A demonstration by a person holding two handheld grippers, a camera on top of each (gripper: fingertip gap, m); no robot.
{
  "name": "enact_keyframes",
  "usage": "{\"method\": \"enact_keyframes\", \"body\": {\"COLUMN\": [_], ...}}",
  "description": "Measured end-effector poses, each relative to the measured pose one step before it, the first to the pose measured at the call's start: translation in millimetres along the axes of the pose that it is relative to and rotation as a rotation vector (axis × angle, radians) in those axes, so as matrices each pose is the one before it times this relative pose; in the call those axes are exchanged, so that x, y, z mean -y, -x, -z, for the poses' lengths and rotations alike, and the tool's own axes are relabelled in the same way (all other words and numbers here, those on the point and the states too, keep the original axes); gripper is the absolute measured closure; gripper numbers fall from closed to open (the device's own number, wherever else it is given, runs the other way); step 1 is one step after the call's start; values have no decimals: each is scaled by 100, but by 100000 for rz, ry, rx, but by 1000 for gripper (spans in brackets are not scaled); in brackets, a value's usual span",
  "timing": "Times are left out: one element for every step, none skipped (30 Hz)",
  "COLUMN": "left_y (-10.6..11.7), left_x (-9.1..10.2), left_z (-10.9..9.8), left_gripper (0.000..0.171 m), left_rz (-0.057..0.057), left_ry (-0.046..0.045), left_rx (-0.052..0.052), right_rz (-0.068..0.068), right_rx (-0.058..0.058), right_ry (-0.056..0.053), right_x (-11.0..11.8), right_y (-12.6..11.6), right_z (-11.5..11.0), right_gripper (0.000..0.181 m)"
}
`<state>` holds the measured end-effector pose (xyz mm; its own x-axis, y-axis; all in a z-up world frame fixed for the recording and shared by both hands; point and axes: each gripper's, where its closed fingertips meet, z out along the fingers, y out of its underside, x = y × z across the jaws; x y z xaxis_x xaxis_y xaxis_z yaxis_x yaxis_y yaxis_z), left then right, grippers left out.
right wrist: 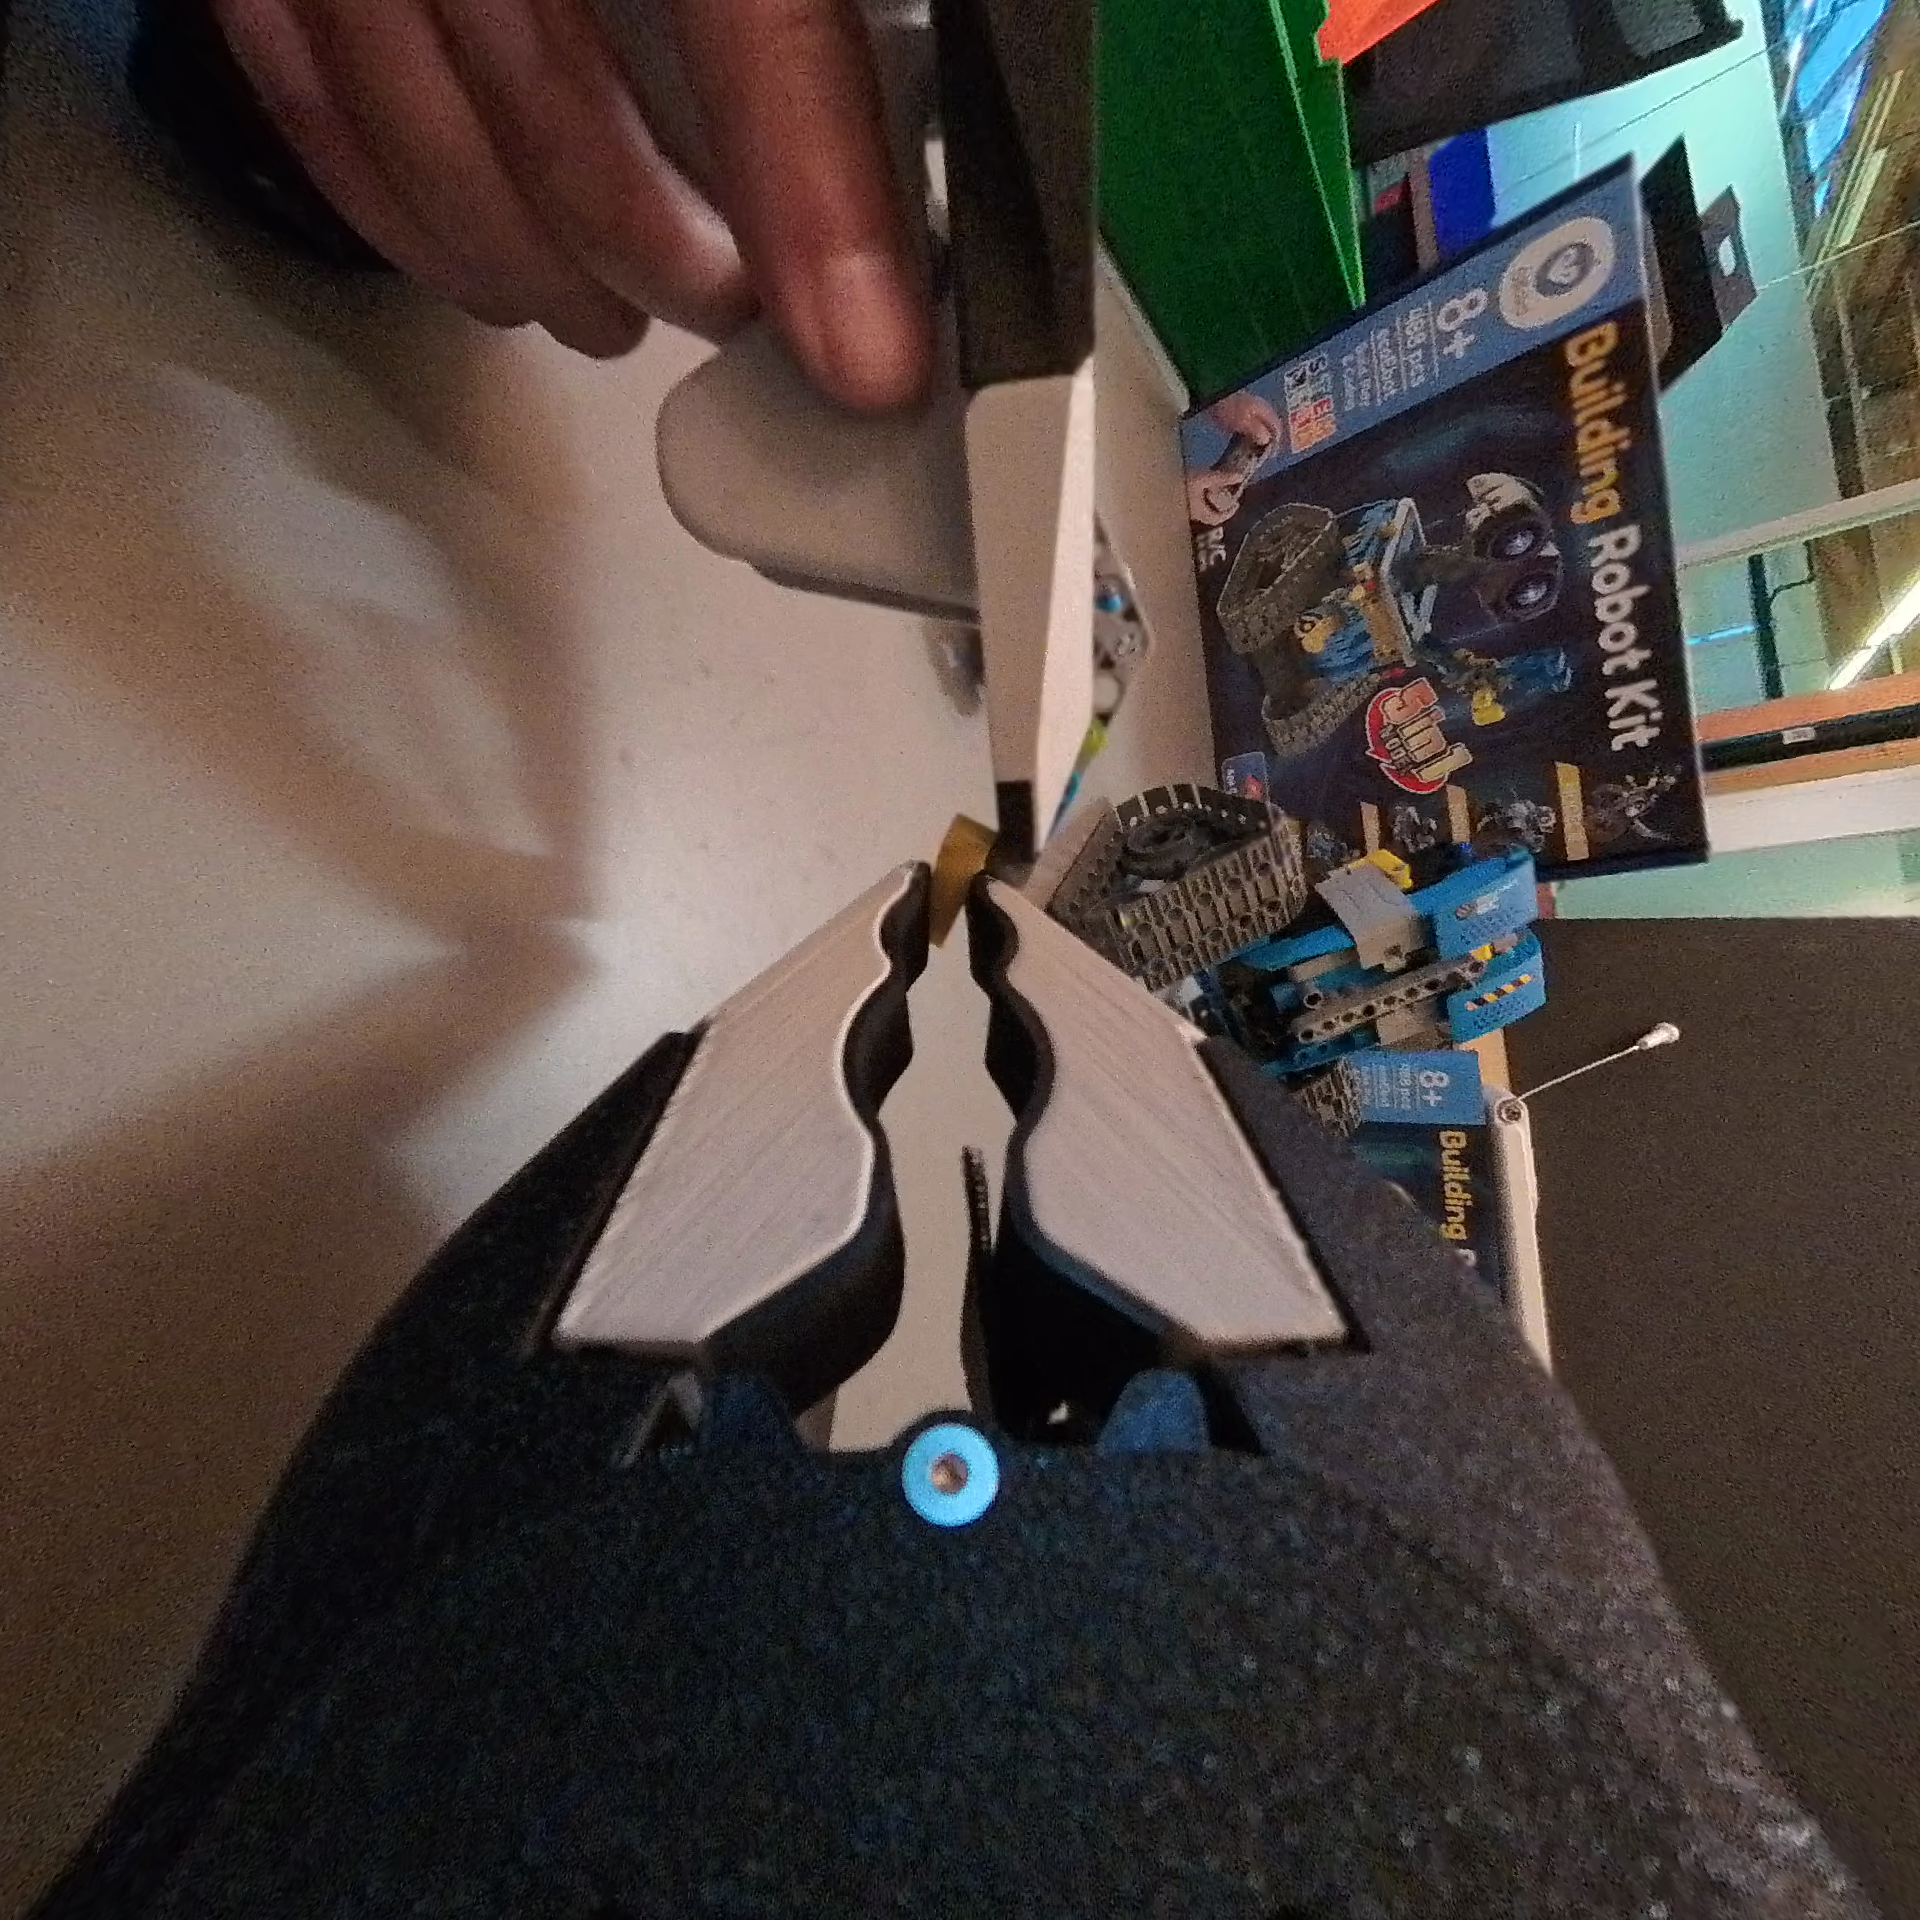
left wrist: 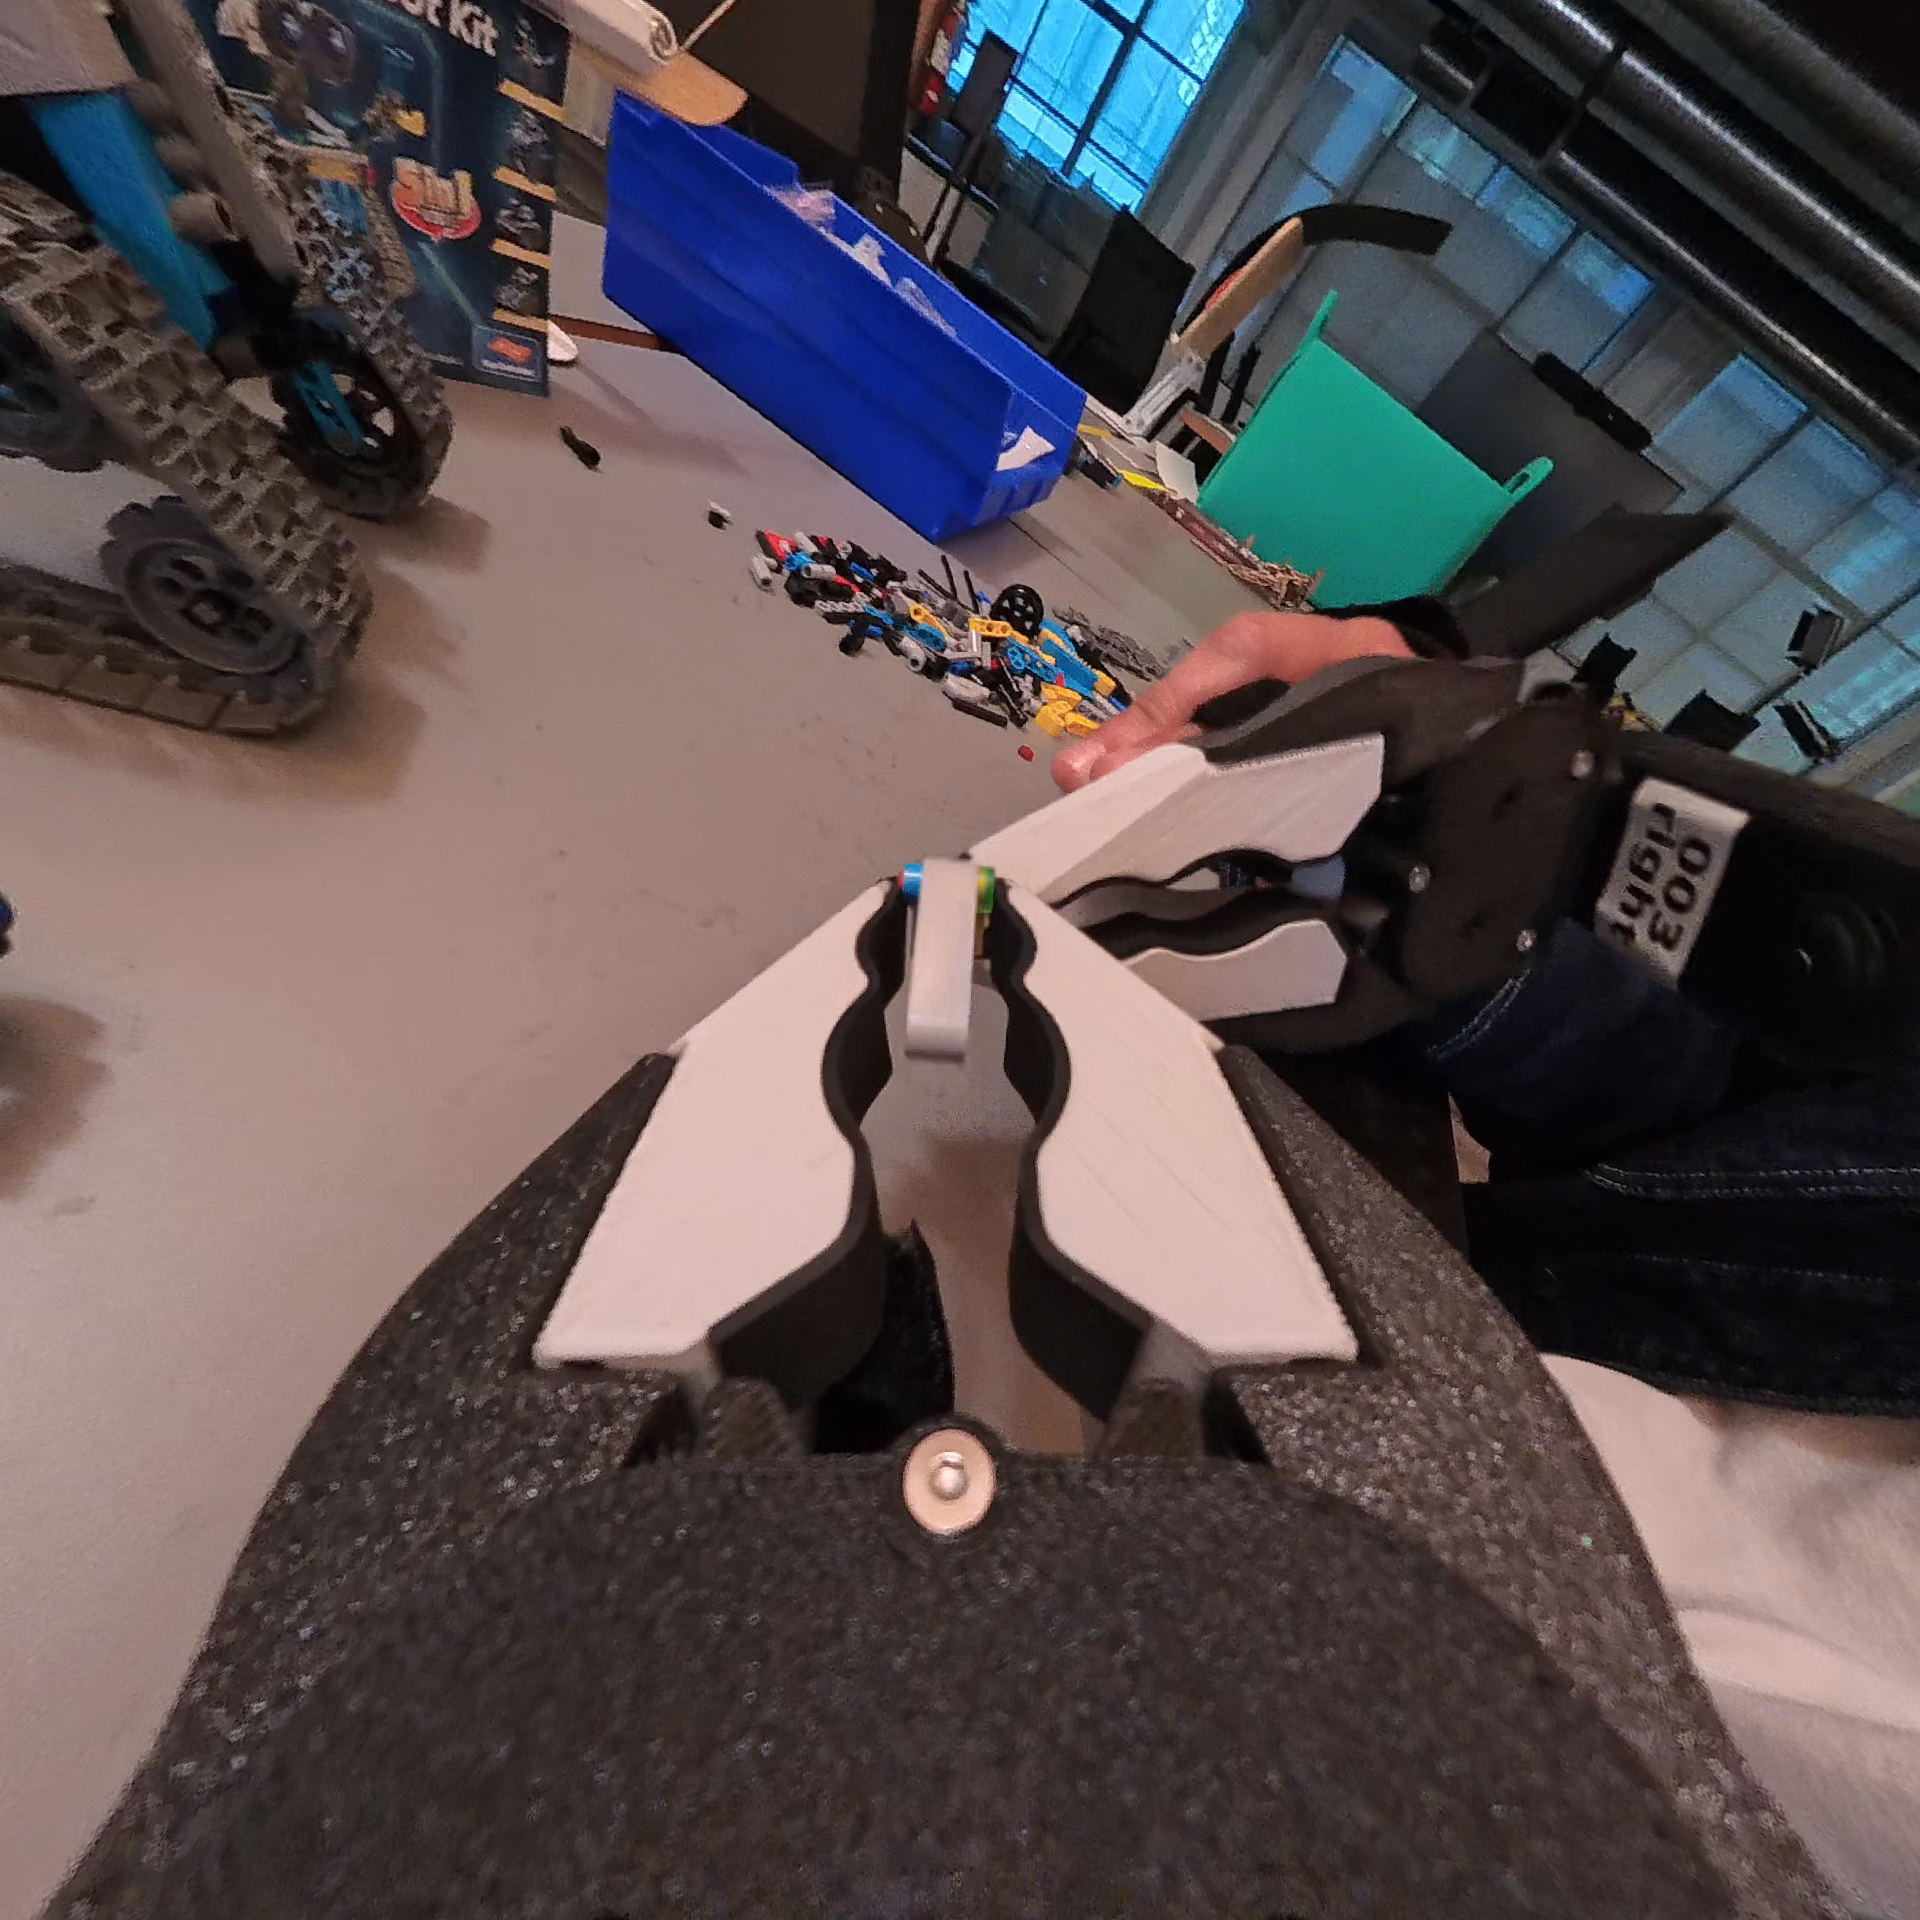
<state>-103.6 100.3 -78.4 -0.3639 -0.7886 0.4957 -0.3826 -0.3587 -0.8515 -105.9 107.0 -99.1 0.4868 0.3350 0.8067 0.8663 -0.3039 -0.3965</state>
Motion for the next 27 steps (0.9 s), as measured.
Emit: {"method": "enact_keyframes", "body": {"left_y": [57, 53, 97, 104, 32, -16, -108, -261, -393, -297, -94, -28, -44, -79, -22, 44, 59, 16, -15, 49, -61, -284, -198, 21, 33, -174, -328], "left_x": [95, 99, -42, -62, 85, 200, 297, 333, 313, 375, 441, 364, 137, -29, -67, -72, -56, 6, 6, -58, -75, 20, 9, -48, -20, 103, 205], "left_z": [84, 46, 2, -29, -49, -14, 66, 166, 186, 197, 218, 173, 43, -76, -102, -93, -62, -55, -35, -16, -20, 3, -10, -42, -48, 6, 30], "left_gripper": [159, 159, 159, 159, 159, 158, 158, 157, 157, 157, 157, 157, 157, 157, 157, 157, 157, 157, 157, 157, 157, 157, 156, 155, 154, 153, 152], "left_rz": [-108, 464, 626, 524, 382, 1101, 2885, 4047, 4076, 3265, 1963, 1683, 2221, 2293, 1492, 476, 23, 468, 1064, 1215, 1187, 842, -306, -1146, -1313, -1229, -1071], "left_ry": [-731, -628, 133, 225, -362, -1087, -1925, -2212, -2005, -2384, -2846, -2287, -1143, -245, 33, 329, 175, -142, -246, 141, 244, -179, 95, 418, 164, -418, -951], "left_rx": [395, -33, 169, 345, 71, -681, -2171, -3808, -4649, -3570, -1559, -1091, -1370, -1558, -777, 27, 285, -92, -485, -377, -1058, -2131, -1061, 677, 959, -345, -1069], "right_rz": [-1923, -2947, -1684, 244, -4581, -10668, -9902, -7422, -6743, -6727, -7401, -8403, -7586, -3064, 2379, 5461, 5253, 4015, 2857, 3019, 2158, -2365, -6617, -7729, -5582, -5817, -7461], "right_rx": [281, 1036, 1650, 72, 544, 2091, 1719, 1424, 2238, 1349, 1610, 4535, 3952, 431, -2959, -4923, -3633, 555, -894, -2683, 575, 2424, 4609, 5558, 6211, 5043, 6148], "right_ry": [-226, -634, 153, -274, -1373, -2405, -3880, -4237, -4775, -5685, -5937, -3818, -1795, -1246, -1081, 113, 1311, 2633, 4430, 3542, -124, -1930, -2098, -1396, -2581, -2585, -2809], "right_x": [172, 184, -1, -132, -58, 28, 165, 356, 580, 630, 581, 362, 232, 269, 255, 90, -143, -420, -711, -487, 98, 276, 221, 8, 180, 256, 313], "right_y": [16, -16, 154, -50, -233, -270, -341, -264, -36, -110, -176, 126, 60, -180, -289, -359, -87, 497, 209, -154, 136, 53, 28, 78, 342, 253, 406], "right_z": [-44, -155, -99, -76, -12, 87, 257, 312, 390, 426, 434, 275, 130, 84, 61, -28, -182, -303, -388, -214, 101, 256, 236, 184, 263, 222, 163], "right_gripper": [176, 176, 176, 176, 176, 176, 176, 176, 176, 175, 173, 165, 159, 157, 157, 158, 160, 164, 164, 177, 178, 179, 179, 179, 180, 181, 181]}}
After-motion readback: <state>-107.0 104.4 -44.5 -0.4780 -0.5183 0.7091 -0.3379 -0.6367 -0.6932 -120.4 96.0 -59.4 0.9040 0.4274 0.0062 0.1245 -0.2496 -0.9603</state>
